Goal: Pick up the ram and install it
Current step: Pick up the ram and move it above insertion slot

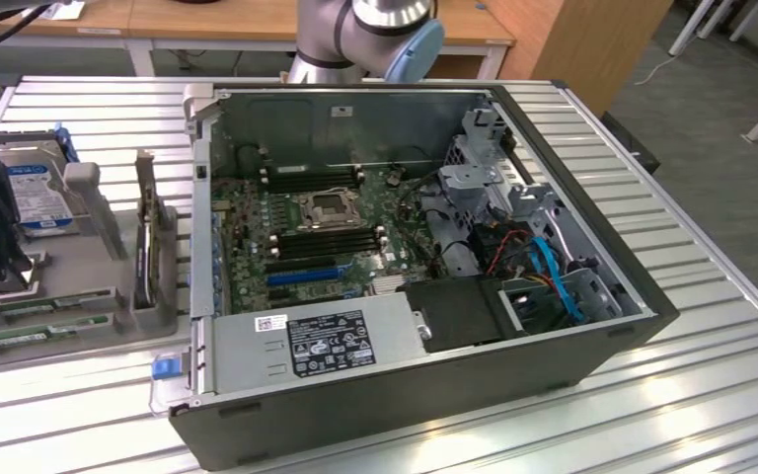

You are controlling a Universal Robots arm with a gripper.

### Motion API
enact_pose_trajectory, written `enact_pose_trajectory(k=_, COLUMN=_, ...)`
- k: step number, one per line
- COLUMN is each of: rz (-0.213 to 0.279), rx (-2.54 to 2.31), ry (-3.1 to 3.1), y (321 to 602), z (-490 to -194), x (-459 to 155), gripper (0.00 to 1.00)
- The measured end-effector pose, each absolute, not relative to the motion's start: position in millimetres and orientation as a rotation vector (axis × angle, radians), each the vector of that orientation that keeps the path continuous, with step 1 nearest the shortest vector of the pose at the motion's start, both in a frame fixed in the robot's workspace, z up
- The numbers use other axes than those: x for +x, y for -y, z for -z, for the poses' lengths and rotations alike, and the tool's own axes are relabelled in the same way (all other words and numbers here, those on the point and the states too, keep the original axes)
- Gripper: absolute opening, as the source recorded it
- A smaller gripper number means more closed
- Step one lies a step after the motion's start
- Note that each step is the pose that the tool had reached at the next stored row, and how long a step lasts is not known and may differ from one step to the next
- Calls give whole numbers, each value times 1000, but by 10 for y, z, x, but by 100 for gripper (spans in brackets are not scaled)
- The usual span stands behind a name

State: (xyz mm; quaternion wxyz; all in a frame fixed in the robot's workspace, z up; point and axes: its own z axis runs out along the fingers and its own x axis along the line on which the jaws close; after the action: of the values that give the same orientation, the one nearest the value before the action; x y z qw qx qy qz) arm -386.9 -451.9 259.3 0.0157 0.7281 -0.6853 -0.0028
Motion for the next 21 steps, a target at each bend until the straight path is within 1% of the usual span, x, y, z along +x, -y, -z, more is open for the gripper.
enact_pose_trajectory(k=7, rz=10, rx=2263, ry=2132, y=4717, z=-2580, x=-3868, gripper=29)
enact_pose_trajectory(k=21, rz=10, rx=2263, ry=2133, y=4738, z=-2348, x=-3868, gripper=29)
